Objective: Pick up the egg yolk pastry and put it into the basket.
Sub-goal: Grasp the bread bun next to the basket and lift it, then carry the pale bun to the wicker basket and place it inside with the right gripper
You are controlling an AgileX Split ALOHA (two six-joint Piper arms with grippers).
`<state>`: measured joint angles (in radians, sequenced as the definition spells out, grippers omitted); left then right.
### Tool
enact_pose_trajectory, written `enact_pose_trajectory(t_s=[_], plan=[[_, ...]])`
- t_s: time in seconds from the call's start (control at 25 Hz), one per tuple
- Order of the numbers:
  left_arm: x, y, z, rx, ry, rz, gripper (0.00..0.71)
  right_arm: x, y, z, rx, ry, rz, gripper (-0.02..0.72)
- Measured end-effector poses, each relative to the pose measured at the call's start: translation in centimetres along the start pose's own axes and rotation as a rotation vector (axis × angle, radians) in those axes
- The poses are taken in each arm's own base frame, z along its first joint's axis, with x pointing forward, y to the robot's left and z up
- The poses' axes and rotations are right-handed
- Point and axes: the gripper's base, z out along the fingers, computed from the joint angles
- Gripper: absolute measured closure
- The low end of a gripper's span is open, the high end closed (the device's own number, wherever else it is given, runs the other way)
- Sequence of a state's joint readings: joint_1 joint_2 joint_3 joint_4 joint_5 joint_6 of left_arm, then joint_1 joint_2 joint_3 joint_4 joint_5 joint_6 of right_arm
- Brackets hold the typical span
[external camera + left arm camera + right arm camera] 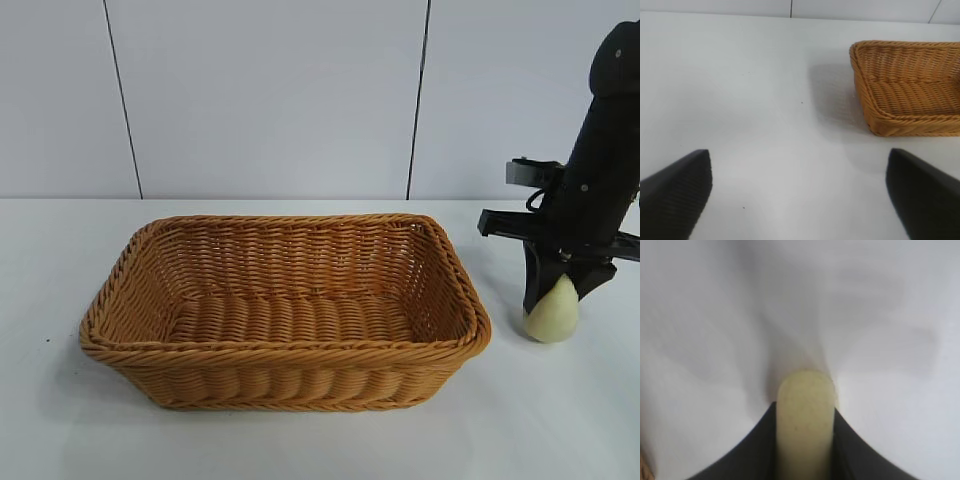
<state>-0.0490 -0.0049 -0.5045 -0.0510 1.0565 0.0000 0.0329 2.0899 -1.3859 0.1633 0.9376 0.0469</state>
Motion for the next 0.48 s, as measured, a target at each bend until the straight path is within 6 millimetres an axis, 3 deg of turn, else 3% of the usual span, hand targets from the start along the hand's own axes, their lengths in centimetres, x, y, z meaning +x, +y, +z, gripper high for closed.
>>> enact_pose_trajectory(t_s=[0.48], plan=[[0.0,0.0,0.0,0.0,0.0,0.0,0.017,2.2,1.3,-11.8,-0.043,-0.279,-0.047,0.568]])
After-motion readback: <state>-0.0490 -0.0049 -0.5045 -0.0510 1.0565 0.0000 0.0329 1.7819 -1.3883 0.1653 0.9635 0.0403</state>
